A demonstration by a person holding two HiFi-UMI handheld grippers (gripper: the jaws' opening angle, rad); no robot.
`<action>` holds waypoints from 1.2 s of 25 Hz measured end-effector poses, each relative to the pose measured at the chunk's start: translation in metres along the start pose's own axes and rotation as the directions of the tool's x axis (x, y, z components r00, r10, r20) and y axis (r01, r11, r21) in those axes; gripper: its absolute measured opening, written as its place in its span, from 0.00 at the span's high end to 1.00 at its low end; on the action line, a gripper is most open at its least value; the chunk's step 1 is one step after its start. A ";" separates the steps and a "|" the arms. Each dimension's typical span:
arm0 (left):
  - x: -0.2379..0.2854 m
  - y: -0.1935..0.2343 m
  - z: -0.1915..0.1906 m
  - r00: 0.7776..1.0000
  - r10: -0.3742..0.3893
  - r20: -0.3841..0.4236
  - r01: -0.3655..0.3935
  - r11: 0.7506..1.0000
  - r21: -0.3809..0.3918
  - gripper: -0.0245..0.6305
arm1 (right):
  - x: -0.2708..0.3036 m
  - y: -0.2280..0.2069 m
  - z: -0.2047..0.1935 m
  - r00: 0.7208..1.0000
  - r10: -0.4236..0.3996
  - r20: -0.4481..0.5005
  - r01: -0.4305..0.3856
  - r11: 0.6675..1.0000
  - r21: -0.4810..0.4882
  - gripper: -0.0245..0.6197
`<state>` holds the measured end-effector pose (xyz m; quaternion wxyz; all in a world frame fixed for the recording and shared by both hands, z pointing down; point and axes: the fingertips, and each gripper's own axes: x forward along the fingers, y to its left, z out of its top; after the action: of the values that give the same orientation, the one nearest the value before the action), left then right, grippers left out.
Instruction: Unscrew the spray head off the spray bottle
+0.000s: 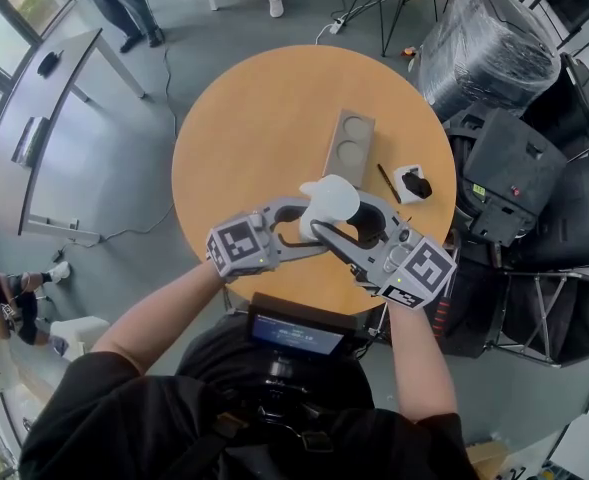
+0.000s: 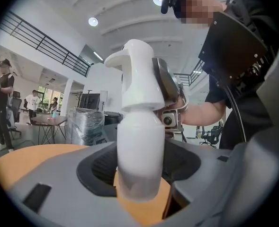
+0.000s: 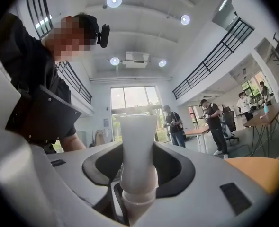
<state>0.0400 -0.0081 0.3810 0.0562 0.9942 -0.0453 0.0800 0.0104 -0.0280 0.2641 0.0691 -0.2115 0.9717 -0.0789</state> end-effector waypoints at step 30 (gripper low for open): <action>0.004 -0.006 -0.049 0.999 0.041 -0.011 -0.040 0.996 0.077 0.49 | -0.032 0.006 0.082 0.992 0.000 0.130 0.015 0.993 -0.114 0.65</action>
<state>0.0373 0.0033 0.4291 0.0164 0.9940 -0.0619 0.0889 0.0512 -0.0194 0.1857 0.1195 -0.2234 0.9673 -0.0091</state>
